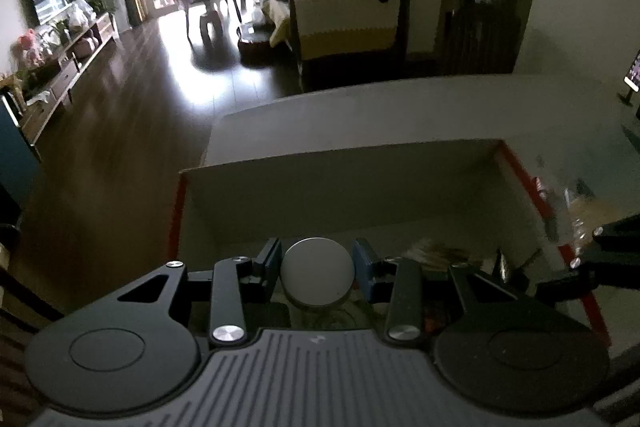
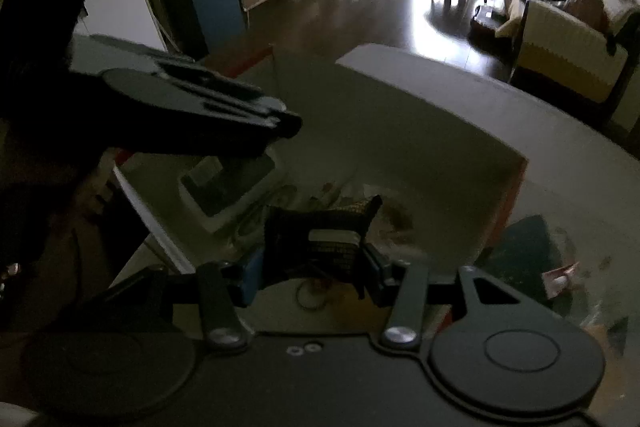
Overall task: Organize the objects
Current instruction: 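Carry black packet in right tool and white disc in left tool into box, then open left tool to drop white disc while right tool releases black packet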
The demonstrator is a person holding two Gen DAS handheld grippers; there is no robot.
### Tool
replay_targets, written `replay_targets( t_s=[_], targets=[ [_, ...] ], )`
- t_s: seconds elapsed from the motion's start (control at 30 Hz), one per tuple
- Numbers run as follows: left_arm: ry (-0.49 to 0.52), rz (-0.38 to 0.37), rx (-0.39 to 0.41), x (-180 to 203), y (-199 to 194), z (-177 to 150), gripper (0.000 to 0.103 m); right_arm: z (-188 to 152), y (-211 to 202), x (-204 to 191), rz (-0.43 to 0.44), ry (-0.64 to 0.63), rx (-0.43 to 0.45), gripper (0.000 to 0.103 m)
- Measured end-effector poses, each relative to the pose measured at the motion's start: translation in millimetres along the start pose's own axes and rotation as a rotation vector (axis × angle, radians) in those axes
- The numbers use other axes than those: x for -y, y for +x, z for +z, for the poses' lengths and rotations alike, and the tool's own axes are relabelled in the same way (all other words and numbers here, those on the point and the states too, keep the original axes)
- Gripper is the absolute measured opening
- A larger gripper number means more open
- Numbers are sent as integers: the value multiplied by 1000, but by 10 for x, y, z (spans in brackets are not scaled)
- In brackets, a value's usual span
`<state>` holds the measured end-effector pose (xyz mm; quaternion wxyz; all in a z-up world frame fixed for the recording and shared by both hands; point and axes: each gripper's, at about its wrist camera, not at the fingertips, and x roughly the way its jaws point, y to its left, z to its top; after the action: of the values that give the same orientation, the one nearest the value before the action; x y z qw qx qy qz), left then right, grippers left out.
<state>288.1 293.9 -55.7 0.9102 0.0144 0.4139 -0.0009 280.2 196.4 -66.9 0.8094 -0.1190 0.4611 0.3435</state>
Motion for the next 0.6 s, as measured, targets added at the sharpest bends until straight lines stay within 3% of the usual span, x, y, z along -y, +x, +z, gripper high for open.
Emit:
replay_targets(
  t_s=[0.37, 0.6],
  targets=[
    [17, 3, -156, -22, 667, 153, 38, 17, 393, -9, 26, -13, -107, 50],
    [22, -12, -247, 11, 916, 166, 38, 27, 471, 39, 73, 29, -122, 51]
  ],
)
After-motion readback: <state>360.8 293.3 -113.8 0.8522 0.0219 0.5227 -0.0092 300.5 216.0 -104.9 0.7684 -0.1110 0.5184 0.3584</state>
